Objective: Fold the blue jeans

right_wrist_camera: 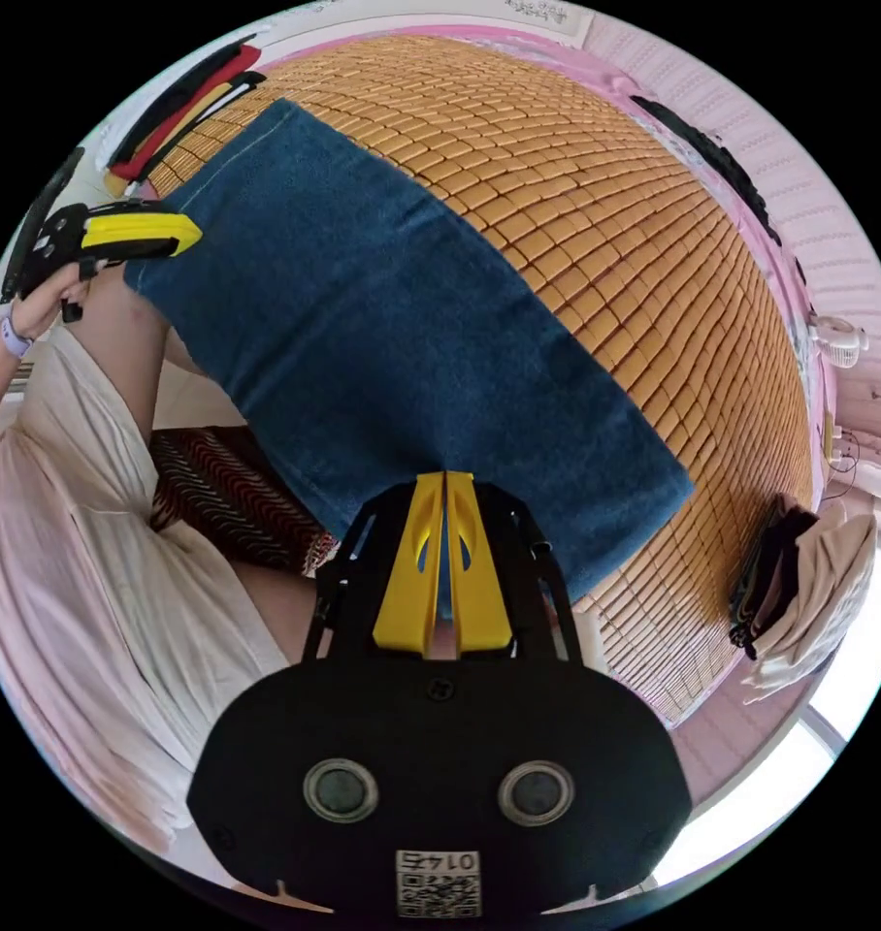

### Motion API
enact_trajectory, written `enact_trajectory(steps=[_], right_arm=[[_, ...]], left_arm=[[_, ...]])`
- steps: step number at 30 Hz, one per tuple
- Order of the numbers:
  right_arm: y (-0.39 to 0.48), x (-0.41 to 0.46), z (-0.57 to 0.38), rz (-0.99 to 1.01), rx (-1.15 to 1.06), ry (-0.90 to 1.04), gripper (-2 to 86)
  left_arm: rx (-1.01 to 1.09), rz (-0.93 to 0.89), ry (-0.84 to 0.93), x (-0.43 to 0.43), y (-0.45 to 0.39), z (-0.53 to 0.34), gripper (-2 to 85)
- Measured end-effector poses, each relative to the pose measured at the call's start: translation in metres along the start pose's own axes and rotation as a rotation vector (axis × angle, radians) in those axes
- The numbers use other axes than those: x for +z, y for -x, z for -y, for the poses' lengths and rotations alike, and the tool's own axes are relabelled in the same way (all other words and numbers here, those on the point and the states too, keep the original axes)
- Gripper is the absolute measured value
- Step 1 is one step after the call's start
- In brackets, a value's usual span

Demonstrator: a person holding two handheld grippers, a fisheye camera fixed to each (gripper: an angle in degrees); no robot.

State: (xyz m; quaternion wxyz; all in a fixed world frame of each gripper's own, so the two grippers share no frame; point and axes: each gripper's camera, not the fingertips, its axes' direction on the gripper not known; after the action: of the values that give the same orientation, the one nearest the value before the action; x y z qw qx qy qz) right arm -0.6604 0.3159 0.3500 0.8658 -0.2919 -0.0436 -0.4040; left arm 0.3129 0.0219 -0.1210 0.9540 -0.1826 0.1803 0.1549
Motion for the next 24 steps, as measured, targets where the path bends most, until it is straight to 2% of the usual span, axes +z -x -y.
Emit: enact_trajectory(steps=[2,5,10,15,19,20,24], right_arm=[[0.001,0.000,0.009,-0.009,0.021,0.020,-0.4],[0.009,-0.006,0.027,-0.045,-0.003,-0.050,-0.4],[0.020,-0.003,0.057,-0.064,-0.035,-0.029,-0.4],[0.015,-0.004,0.080,0.031,-0.044,-0.076,-0.5],[0.003,-0.005,0.092,0.110,-0.043,-0.005,-0.5],[0.000,-0.009,0.096,0.145,-0.079,0.043,-0.5],[0.001,-0.042,0.122,0.176,-0.146,-0.071,-0.5]], left_arm=[[-0.006,-0.056,0.020,0.002,0.009,0.007,-0.9],[-0.025,-0.136,0.029,0.005,0.023,0.016,-0.9],[0.041,0.042,0.049,0.007,0.028,0.043,-1.0],[0.011,0.160,0.026,0.020,0.044,0.077,-1.0],[-0.163,-0.006,0.018,0.019,0.064,0.092,-1.0],[-0.169,-0.020,-0.004,0.014,0.063,0.092,-1.0],[-0.052,-0.051,-0.183,-0.019,0.016,0.085,-1.0]])
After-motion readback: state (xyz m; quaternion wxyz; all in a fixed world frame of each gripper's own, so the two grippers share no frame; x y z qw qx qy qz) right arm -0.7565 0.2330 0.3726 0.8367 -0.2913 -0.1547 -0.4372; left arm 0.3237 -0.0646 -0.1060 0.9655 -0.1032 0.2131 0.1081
